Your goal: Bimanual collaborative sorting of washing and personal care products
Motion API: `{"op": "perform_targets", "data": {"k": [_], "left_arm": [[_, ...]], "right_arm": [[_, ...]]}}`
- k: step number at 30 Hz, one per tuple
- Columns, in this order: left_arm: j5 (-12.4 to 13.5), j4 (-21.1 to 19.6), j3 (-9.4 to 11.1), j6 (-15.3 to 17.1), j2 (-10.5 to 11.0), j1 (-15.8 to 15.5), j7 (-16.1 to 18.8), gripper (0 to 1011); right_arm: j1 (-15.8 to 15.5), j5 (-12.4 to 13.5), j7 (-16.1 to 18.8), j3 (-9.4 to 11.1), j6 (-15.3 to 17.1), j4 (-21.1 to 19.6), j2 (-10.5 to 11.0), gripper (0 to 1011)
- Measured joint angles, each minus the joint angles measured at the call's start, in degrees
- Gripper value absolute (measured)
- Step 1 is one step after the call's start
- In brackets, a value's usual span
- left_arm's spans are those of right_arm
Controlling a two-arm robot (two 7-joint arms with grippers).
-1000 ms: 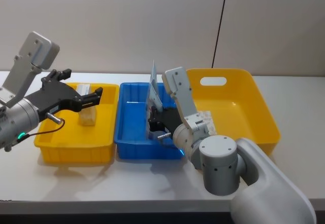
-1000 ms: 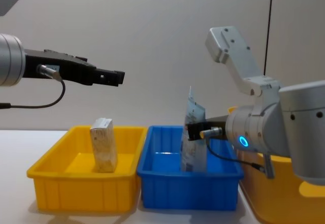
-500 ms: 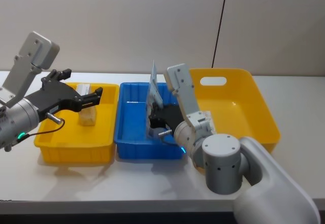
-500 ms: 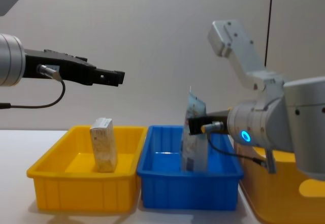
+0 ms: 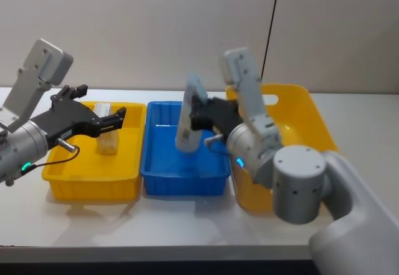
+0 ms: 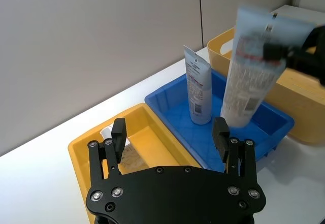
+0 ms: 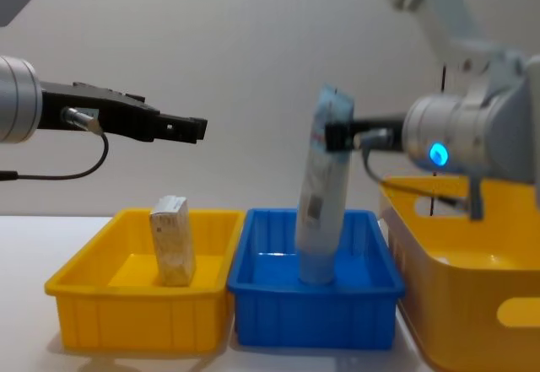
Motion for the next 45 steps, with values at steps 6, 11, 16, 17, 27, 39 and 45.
{"op": "perform_targets", "data": {"k": [6, 11, 16, 17, 27, 39, 45], "left_arm": [[0.00, 0.01, 0.00, 0.00, 0.00, 0.00, 0.00, 1001], [0.00, 0.00, 0.00, 0.00, 0.00, 0.00, 0.00, 1001], [0.00, 0.00, 0.00, 0.00, 0.00, 0.00, 0.00, 1001], [0.00, 0.00, 0.00, 0.00, 0.00, 0.00, 0.00, 1001], [0.00, 0.00, 0.00, 0.00, 0.00, 0.00, 0.00, 1001], [0.00, 0.01, 0.00, 0.00, 0.00, 0.00, 0.00, 1001], [0.00, 0.00, 0.00, 0.00, 0.00, 0.00, 0.00, 1001]], "right_arm": [[-0.32, 1.19, 1.50, 2.33, 0.25, -4.41, 1.58, 58], [-0.61, 1.98, 2.11, 4.69, 0.39, -6.97, 2.86, 58], [-0.90, 2.32, 2.07, 6.99, 0.48, -8.37, 3.89, 58], [-0.95, 2.34, 1.98, 7.44, 0.50, -8.51, 4.07, 58], [-1.23, 2.15, 1.22, 10.66, 1.10, -8.18, 5.59, 58], [-0.50, 0.95, 0.08, 12.28, 1.70, -5.51, 6.03, 50], [0.06, -0.13, -0.62, 12.53, 2.02, -2.80, 6.06, 50]]}}
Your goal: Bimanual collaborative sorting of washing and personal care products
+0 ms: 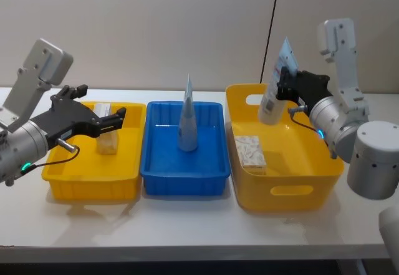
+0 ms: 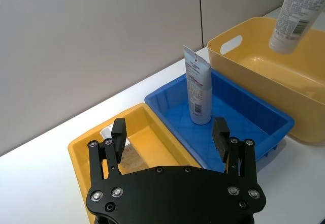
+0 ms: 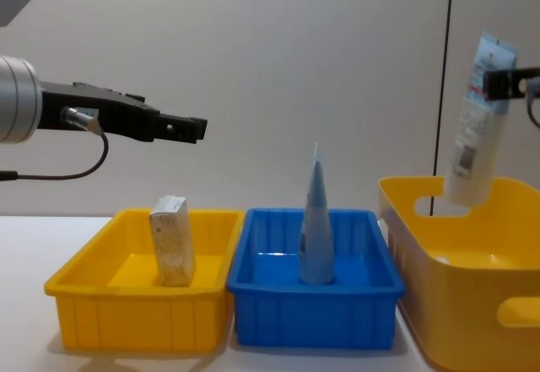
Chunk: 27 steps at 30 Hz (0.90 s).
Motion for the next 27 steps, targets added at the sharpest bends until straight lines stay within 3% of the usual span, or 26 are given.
{"op": "perform_targets", "data": {"k": [7, 27], "left_arm": [[0.00, 0.00, 0.00, 0.00, 0.00, 0.00, 0.00, 1001], [0.00, 0.00, 0.00, 0.00, 0.00, 0.00, 0.00, 1001]], "right_arm": [[0.46, -0.79, -0.37, 0.13, 0.07, 1.92, 0.03, 149], [0.81, -1.56, -0.66, 0.27, 0.23, 3.79, 0.05, 810]]}}
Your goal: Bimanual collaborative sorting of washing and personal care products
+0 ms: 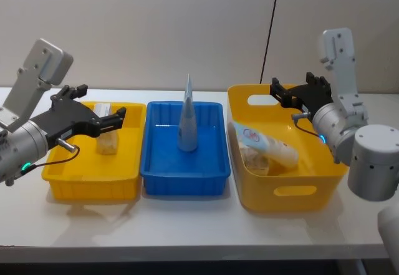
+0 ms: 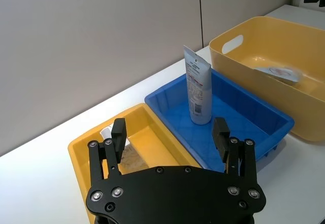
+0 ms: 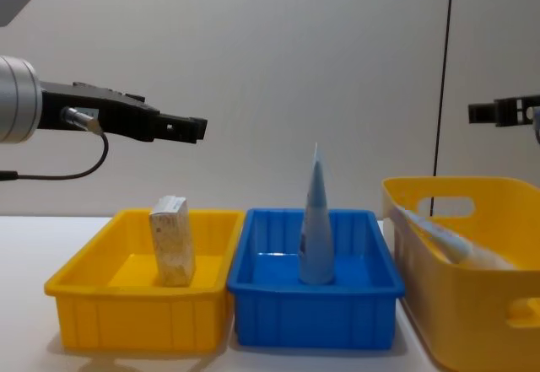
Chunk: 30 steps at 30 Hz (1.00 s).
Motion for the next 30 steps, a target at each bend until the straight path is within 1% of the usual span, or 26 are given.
{"op": "perform_targets", "data": {"k": [2, 4, 6, 8, 21, 30], "left_arm": [[0.00, 0.00, 0.00, 0.00, 0.00, 0.00, 0.00, 1001], [0.00, 0.00, 0.00, 0.00, 0.00, 0.00, 0.00, 1001], [0.00, 0.00, 0.00, 0.00, 0.00, 0.00, 0.00, 1001], [0.00, 0.00, 0.00, 0.00, 0.00, 0.00, 0.00, 1001], [0.00, 0.00, 0.00, 0.00, 0.00, 0.00, 0.00, 1001], [0.00, 0.00, 0.00, 0.00, 0.00, 0.00, 0.00, 1001]], "right_arm": [[-0.31, 0.05, 0.52, -0.02, 0.01, -0.41, 0.12, 846], [-0.56, 0.13, 0.94, -0.06, 0.02, -0.76, 0.24, 925], [-1.08, 0.39, 1.77, -0.14, 0.04, -1.44, 0.47, 977], [-1.42, 0.61, 2.36, -0.18, 0.06, -1.92, 0.64, 1002], [-5.56, 3.66, 9.32, -0.51, 0.12, -7.82, 2.72, 1002], [-8.42, 6.72, 15.22, -0.86, -0.08, -12.35, 4.88, 1002]]}}
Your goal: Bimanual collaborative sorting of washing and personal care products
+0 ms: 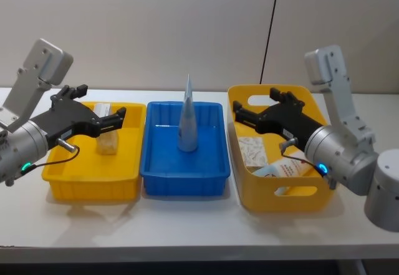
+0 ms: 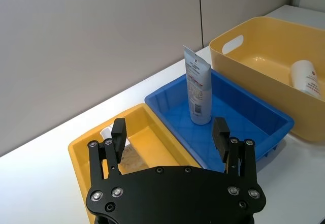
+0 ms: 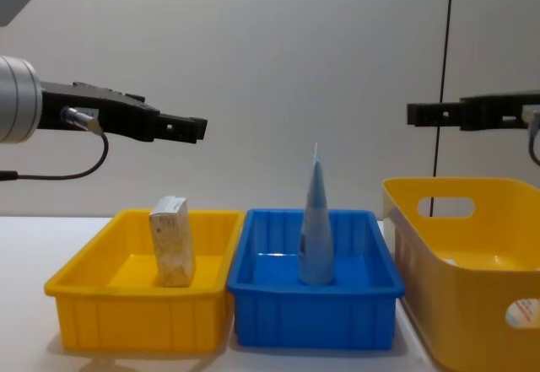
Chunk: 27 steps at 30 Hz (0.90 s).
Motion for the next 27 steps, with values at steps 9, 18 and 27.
{"op": "perform_targets", "data": {"k": [9, 18, 27], "left_arm": [[0.00, 0.00, 0.00, 0.00, 0.00, 0.00, 0.00, 1001], [0.00, 0.00, 0.00, 0.00, 0.00, 0.00, 0.00, 1002], [0.00, 0.00, 0.00, 0.00, 0.00, 0.00, 0.00, 1001]], "right_arm": [[-2.07, 2.92, 5.49, -0.75, -0.54, -4.00, 2.03, 1002], [-3.35, 4.77, 8.57, -1.32, -0.80, -6.63, 3.19, 1002], [-3.93, 5.53, 9.92, -1.56, -0.95, -7.84, 3.70, 1002]]}}
